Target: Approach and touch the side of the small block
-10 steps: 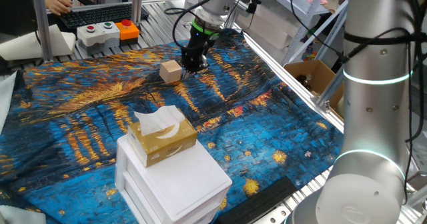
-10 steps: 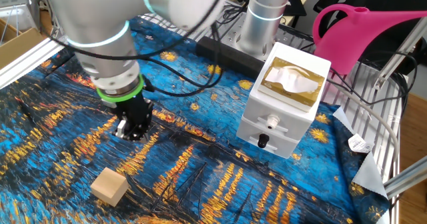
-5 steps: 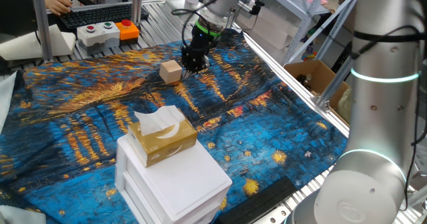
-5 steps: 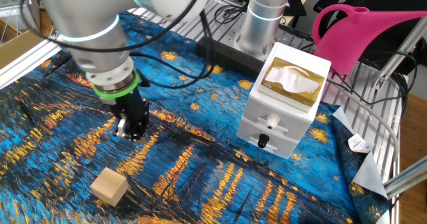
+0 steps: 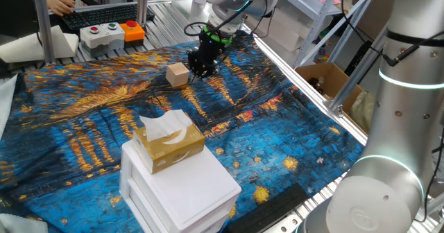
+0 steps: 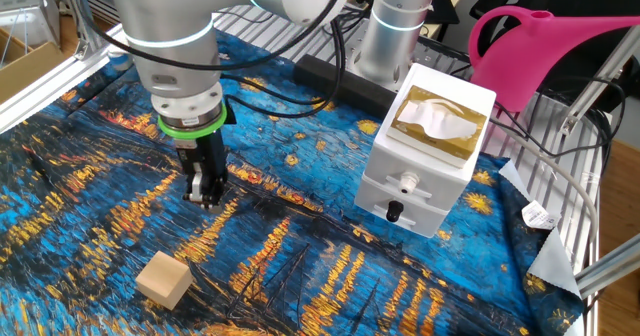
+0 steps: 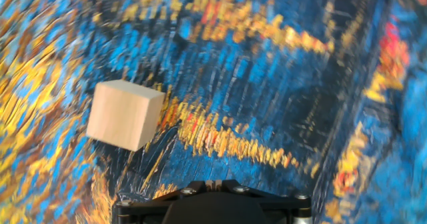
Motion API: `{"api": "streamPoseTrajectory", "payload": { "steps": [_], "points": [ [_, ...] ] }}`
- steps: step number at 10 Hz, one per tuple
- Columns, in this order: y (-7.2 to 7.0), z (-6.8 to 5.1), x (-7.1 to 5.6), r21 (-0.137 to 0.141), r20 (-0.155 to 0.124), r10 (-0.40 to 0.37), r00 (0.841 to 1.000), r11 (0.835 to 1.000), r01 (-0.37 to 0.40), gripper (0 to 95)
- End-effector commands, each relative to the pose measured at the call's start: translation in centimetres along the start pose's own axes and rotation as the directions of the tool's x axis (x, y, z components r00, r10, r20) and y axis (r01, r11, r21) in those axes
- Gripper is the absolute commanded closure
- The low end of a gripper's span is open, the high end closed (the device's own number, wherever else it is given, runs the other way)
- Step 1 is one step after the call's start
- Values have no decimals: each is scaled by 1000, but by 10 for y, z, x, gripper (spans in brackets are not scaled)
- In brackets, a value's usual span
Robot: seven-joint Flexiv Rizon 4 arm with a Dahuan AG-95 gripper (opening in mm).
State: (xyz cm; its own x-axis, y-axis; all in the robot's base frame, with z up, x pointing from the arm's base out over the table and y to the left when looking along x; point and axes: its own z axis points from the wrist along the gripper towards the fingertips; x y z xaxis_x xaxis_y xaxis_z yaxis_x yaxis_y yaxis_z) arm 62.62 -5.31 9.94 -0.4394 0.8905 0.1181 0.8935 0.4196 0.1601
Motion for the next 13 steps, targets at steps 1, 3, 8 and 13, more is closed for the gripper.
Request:
{"api": "streamPoseTrajectory", "payload": {
  "steps": [1,3,8,13],
  "points": [
    [0,0,0,0,11,-41,999,999,41,950],
    [0,0,0,-1,11,-15,1000,1000,15,950],
    [8,12,-1,-25,43,142,989,990,-141,950],
    [14,29,-15,-8,88,199,976,980,-199,950]
  ]
}}
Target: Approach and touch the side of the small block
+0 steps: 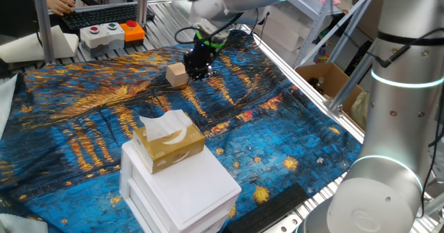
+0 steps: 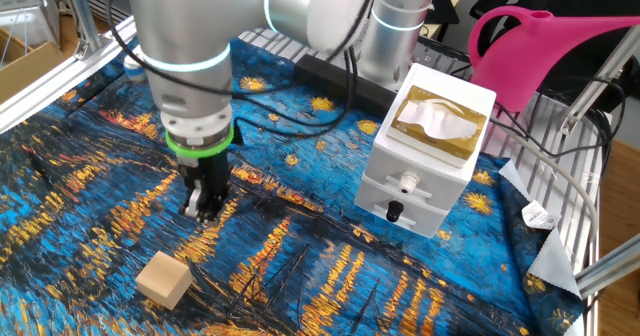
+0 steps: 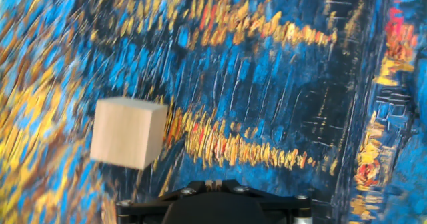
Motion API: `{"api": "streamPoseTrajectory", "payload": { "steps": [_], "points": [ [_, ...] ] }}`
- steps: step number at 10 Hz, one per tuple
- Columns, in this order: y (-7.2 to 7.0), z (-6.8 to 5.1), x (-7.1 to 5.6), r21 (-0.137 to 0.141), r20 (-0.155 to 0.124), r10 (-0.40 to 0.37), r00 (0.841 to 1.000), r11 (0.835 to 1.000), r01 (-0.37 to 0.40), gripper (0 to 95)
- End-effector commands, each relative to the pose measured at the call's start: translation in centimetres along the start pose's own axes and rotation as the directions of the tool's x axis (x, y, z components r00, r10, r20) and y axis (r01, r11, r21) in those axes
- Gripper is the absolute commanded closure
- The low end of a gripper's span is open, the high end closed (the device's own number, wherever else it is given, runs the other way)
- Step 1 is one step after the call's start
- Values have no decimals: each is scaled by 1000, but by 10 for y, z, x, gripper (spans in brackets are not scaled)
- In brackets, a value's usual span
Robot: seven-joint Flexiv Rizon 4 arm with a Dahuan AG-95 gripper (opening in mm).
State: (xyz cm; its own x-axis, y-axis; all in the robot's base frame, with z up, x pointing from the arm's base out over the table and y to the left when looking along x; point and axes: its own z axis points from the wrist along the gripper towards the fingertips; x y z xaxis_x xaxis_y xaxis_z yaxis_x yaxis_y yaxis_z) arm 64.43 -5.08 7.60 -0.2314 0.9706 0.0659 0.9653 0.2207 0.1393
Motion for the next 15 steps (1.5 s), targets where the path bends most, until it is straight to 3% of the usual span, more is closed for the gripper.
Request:
{"api": "streamPoseTrajectory", "payload": {
  "steps": [1,6,15],
  "points": [
    [4,9,-13,-1,11,-16,1000,1000,16,950],
    [15,20,-27,-1,11,3,1000,1000,-3,950],
    [37,37,-34,-6,27,26,999,1000,-26,950]
  ]
}}
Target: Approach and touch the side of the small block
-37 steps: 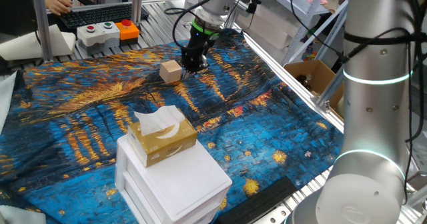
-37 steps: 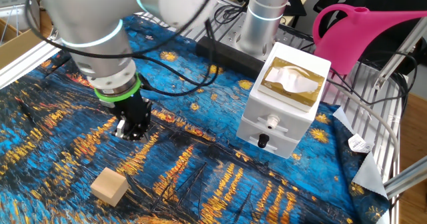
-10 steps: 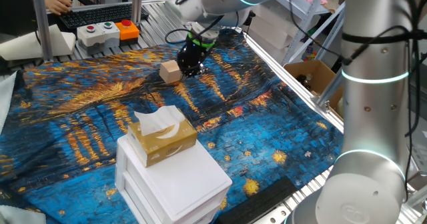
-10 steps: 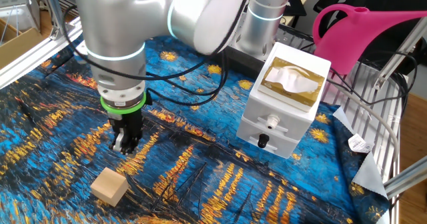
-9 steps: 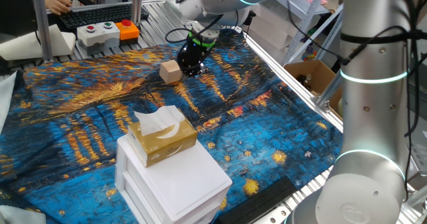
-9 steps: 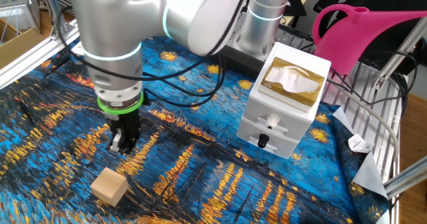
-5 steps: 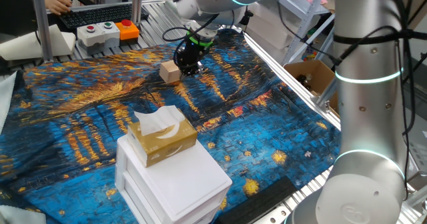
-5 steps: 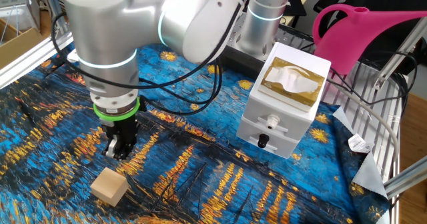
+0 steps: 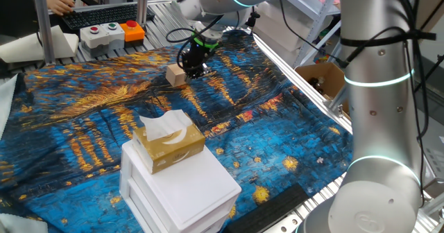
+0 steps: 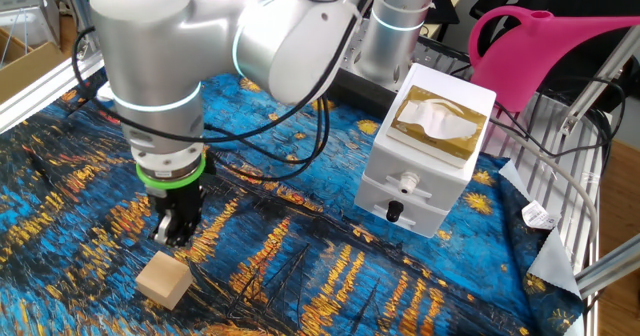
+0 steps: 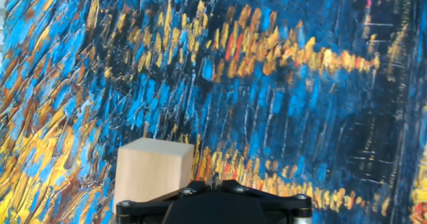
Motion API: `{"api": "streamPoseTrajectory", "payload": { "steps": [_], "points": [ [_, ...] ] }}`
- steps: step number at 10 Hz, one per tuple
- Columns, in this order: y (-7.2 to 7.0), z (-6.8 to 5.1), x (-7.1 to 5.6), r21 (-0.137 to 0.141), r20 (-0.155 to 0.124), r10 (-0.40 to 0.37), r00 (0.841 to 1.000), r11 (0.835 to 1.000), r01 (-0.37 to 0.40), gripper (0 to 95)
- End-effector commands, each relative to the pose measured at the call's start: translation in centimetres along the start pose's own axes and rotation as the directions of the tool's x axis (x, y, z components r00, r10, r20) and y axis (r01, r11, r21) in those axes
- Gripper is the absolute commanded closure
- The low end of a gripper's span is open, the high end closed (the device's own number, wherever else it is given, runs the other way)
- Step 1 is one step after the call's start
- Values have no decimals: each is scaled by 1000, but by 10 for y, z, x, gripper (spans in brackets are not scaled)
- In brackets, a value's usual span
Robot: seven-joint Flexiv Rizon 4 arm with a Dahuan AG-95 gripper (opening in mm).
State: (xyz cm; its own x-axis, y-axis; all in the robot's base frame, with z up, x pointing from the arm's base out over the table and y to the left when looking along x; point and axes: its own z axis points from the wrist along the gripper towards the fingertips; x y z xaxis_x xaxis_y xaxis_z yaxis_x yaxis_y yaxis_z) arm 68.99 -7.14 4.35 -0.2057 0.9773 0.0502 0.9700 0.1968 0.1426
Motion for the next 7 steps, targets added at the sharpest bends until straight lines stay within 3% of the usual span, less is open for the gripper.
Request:
{"api": "streamPoseTrajectory", "payload": {
  "steps": [1,7],
  "points": [
    [5,4,-2,1,19,2,1000,1000,-2,950],
    [32,11,-18,0,40,-1,999,1000,1,950]
  ]
}}
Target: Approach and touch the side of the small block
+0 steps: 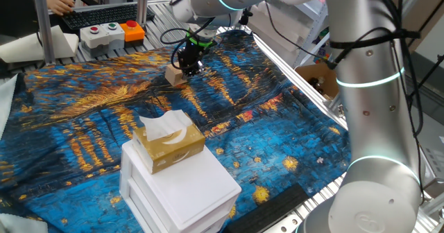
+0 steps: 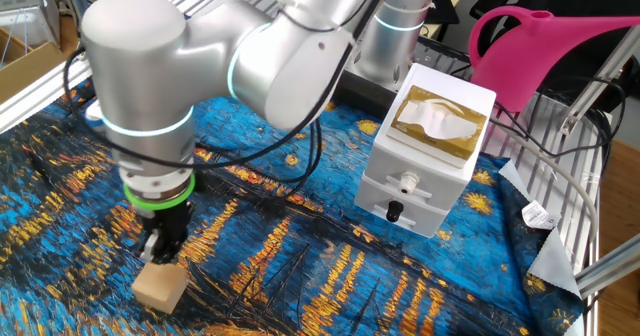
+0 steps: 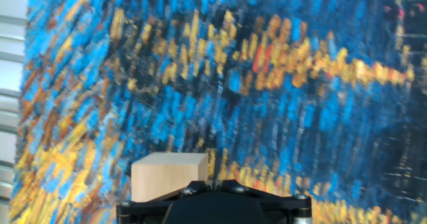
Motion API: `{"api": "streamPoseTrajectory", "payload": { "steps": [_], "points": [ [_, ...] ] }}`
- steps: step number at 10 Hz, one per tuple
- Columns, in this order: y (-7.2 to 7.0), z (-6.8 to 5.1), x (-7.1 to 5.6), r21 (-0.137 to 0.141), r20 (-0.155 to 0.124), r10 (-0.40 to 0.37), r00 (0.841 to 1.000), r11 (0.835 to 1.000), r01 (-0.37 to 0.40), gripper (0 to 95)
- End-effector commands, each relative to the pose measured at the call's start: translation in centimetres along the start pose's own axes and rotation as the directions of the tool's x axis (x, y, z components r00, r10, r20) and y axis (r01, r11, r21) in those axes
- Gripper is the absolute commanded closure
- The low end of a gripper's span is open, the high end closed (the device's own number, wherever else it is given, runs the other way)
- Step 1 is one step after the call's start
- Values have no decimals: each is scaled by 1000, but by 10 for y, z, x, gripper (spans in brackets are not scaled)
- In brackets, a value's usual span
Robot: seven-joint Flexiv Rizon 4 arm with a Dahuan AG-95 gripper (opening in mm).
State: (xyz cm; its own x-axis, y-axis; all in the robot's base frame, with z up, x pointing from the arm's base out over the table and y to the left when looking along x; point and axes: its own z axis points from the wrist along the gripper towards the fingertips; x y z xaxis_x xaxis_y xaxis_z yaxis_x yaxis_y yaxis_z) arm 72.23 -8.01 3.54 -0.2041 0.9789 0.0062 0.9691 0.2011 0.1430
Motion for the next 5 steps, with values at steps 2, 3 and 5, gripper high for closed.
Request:
{"api": "streamPoseTrajectory", "payload": {
  "steps": [2,3,5],
  "points": [
    [4,-2,-3,8,-9,-2,1000,1000,2,950],
    [2,-5,-3,14,-15,-6,1000,1000,6,950],
    [-3,-12,-2,18,-23,-24,999,1000,25,950]
  ]
}}
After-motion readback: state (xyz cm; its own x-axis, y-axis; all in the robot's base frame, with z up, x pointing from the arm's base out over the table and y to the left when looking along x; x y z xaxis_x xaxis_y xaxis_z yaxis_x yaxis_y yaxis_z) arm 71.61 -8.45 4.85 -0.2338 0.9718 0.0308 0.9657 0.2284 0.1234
